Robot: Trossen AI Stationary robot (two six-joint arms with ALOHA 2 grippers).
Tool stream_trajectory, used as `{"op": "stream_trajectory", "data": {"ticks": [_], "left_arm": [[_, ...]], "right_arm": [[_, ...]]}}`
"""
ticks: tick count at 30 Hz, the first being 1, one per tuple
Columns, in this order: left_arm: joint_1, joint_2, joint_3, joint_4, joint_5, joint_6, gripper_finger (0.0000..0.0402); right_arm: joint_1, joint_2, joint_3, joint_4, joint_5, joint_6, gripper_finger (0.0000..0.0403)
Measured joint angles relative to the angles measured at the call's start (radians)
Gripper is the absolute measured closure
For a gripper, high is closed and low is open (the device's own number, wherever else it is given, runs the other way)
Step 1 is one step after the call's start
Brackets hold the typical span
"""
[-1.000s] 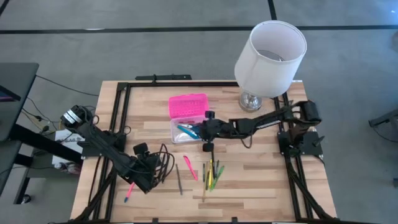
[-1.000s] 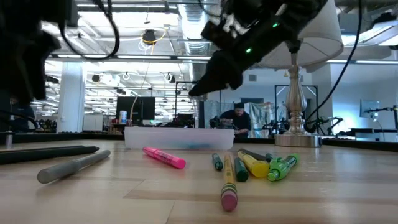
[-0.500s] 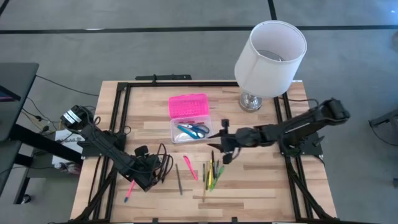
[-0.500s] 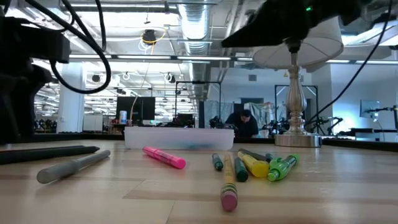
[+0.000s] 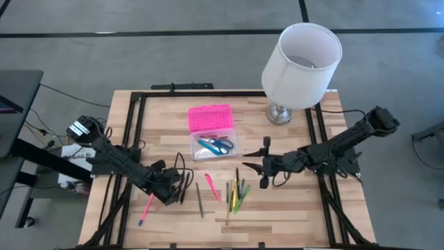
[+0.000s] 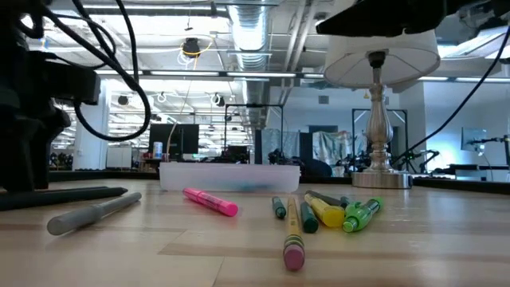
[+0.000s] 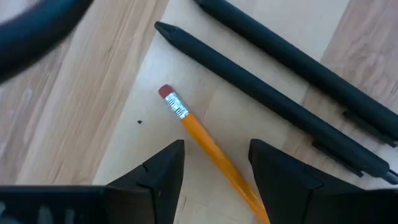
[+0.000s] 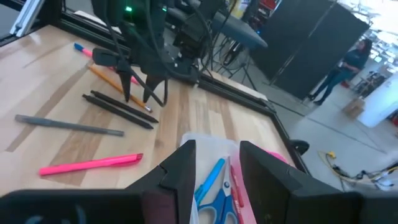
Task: Pick & place school supplies into a supply box
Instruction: Put the yellow pencil into the pink supply box
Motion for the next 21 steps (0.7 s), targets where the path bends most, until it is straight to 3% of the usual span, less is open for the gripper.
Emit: {"op": "stream_trajectory", "data": {"ticks": [4, 9, 15, 21], "left_arm": [[0.030, 0.000, 0.000, -0.001, 0.044, 0.000, 0.0237], [0.062, 0.000, 0.000, -0.001, 0.083, 0.003, 0.0287], [0.078, 0.000, 0.000, -0.002, 0.091, 0.034, 0.0345], [0.078, 0.001, 0.001, -0.002, 0.085, 0.042, 0.0373]], "right_arm": [[0.016, 0.000, 0.000, 0.002, 0.024, -0.008, 0.0285], [0.030, 0.000, 0.000, 0.003, 0.048, -0.010, 0.0285], [0.034, 0.000, 0.000, 0.002, 0.047, -0.011, 0.0285], [0.034, 0.000, 0.000, 0.002, 0.045, -0.009, 0.0285]]}}
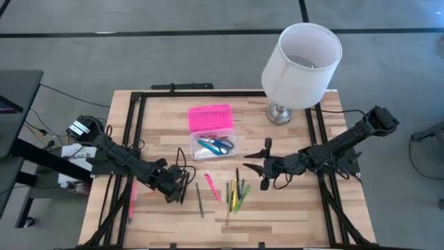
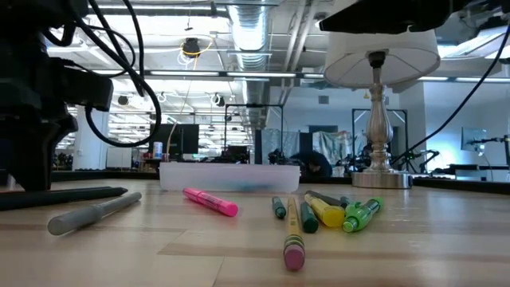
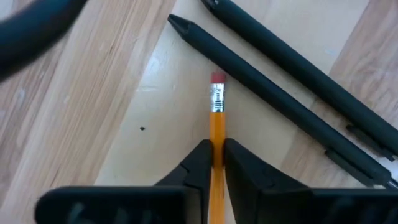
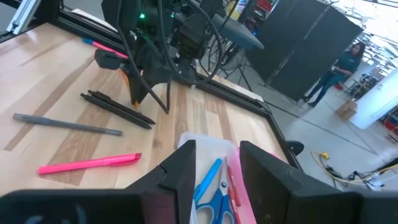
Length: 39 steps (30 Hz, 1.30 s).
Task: Pick & place school supplies into a supply box
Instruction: Put the yellow pencil into the pink supply box
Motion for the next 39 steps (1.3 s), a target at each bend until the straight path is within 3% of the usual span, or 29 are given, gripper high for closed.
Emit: {"op": "stream_trajectory", "data": {"ticks": [17, 27, 34, 39], "left_arm": [[0.023, 0.008, 0.023, -0.009, -0.069, 0.052, 0.0385], [0.037, 0.011, 0.167, -0.282, -0.228, 0.081, 0.0386], [0.111, 0.010, 0.285, -0.291, -0.374, 0.297, 0.0387], [0.239, 0.008, 0.349, -0.138, -0.415, 0.582, 0.0387]], "right_arm": [[0.000, 0.001, 0.000, -0.007, -0.001, 0.007, 0.0285], [0.000, 0.001, 0.000, -0.010, -0.003, 0.007, 0.0285], [0.000, 0.001, 0.000, -0.010, -0.003, 0.007, 0.0285], [0.000, 0.001, 0.000, -0.010, -0.003, 0.007, 0.0285]]}}
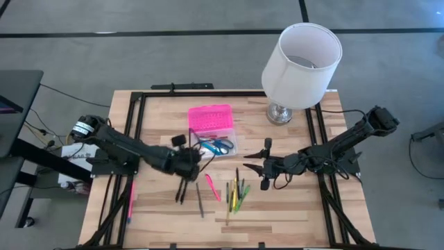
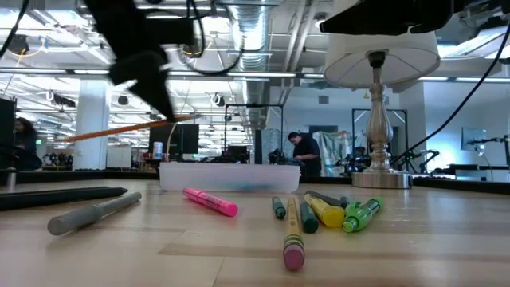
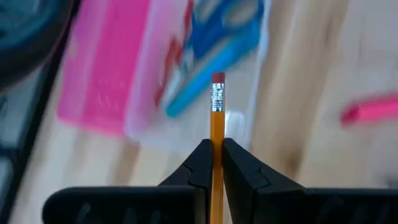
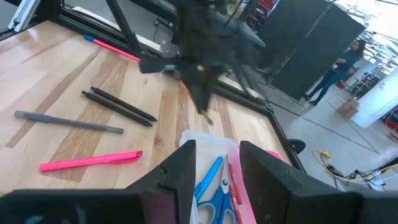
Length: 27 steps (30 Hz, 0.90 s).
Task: Pick & place school supplies into a supply box
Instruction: Put the yellow pencil into the pink supply box
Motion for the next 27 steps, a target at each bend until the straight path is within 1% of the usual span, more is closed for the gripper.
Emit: {"op": "stream_trajectory", "data": {"ticks": [2, 4, 7, 9, 13, 17, 20, 22, 24, 27], "left_arm": [[0.060, 0.000, 0.006, 0.111, 0.034, 0.122, 0.0387], [0.123, 0.000, 0.007, 0.222, 0.096, 0.223, 0.0387], [0.212, 0.000, 0.007, 0.352, 0.195, 0.328, 0.0387], [0.264, 0.000, 0.007, 0.419, 0.255, 0.369, 0.0387], [0.351, 0.000, 0.008, 0.488, 0.349, 0.390, 0.0387], [0.404, 0.010, 0.008, 0.513, 0.392, 0.373, 0.0387], [0.421, 0.025, 0.009, 0.558, 0.419, 0.348, 0.0387], [0.424, 0.029, 0.006, 0.558, 0.438, 0.342, 0.0387], [0.424, 0.051, 0.010, 0.608, 0.441, 0.337, 0.0387], [0.427, 0.077, 0.008, 0.616, 0.462, 0.335, 0.0387]], "right_arm": [[0.000, 0.000, 0.000, -0.001, 0.000, 0.000, 0.0285], [0.000, 0.000, 0.000, -0.011, 0.000, 0.000, 0.0285], [0.000, 0.000, 0.000, -0.030, 0.001, 0.000, 0.0285], [0.000, 0.000, 0.000, -0.036, 0.002, 0.000, 0.0285], [0.000, 0.000, 0.000, -0.050, 0.002, 0.000, 0.0285], [0.000, 0.000, 0.000, -0.050, 0.002, 0.001, 0.0285], [0.000, 0.000, 0.000, -0.051, 0.002, 0.009, 0.0285], [0.000, 0.000, 0.000, -0.050, 0.002, 0.009, 0.0285], [0.000, 0.000, 0.000, -0.051, 0.002, 0.015, 0.0285], [0.000, 0.000, 0.000, -0.052, 0.002, 0.017, 0.0285]]}}
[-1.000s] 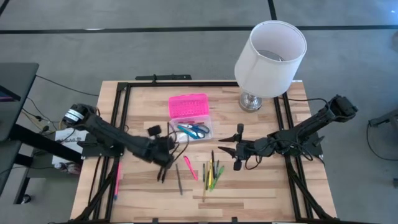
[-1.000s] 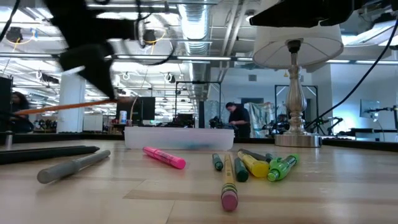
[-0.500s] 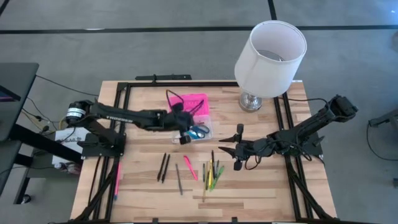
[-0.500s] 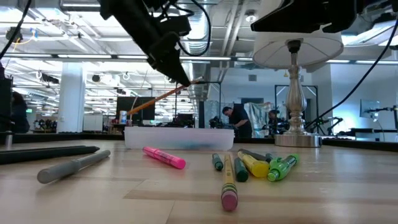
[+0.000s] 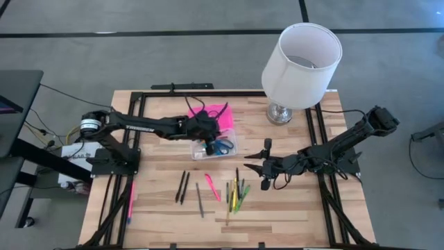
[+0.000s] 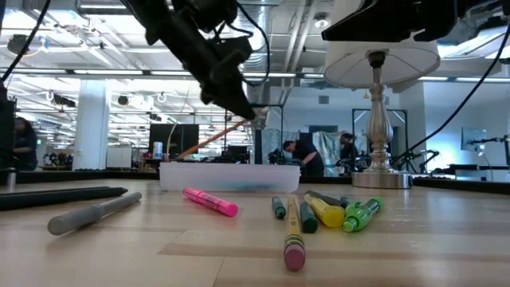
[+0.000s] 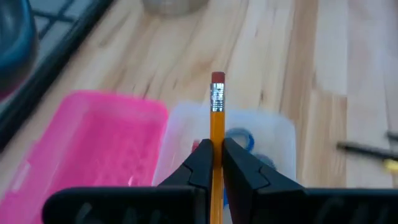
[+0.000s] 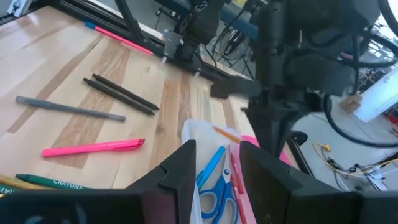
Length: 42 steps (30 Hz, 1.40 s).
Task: Pick & place school supplies into a supply box
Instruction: Put the yellow pencil into the pink supply box, then put the green pen into the pink supply box
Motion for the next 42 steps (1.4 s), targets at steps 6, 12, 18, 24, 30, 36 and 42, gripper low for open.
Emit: {"op": "stream_trajectory", "data": {"ticks": [6, 12, 18, 24, 30, 36, 42], "left_arm": [[0.013, 0.057, 0.000, 0.011, 0.022, -0.008, 0.0383], [0.018, 0.075, 0.000, 0.004, 0.021, -0.007, 0.0367], [0.018, 0.078, 0.000, 0.006, 0.021, 0.014, 0.0331], [0.015, 0.078, 0.001, -0.006, 0.043, 0.050, 0.0285], [-0.052, 0.041, 0.019, -0.182, 0.157, 0.083, 0.0267], [-0.235, -0.022, 0.020, -0.375, 0.071, -0.005, 0.0271], [-0.477, -0.071, 0.020, -0.492, -0.178, -0.144, 0.0273]], "right_arm": [[0.000, 0.000, 0.001, -0.014, 0.001, 0.000, 0.0285], [0.000, 0.000, 0.001, -0.013, 0.001, 0.001, 0.0285], [0.000, 0.000, 0.001, -0.013, 0.000, 0.001, 0.0285], [-0.002, 0.000, 0.001, -0.070, -0.003, 0.078, 0.0285], [-0.002, 0.009, 0.000, -0.166, -0.133, 0.193, 0.0285], [0.001, 0.129, 0.000, -0.137, -0.305, 0.244, 0.0285], [-0.010, 0.290, 0.007, -0.056, -0.386, 0.246, 0.0285]]}}
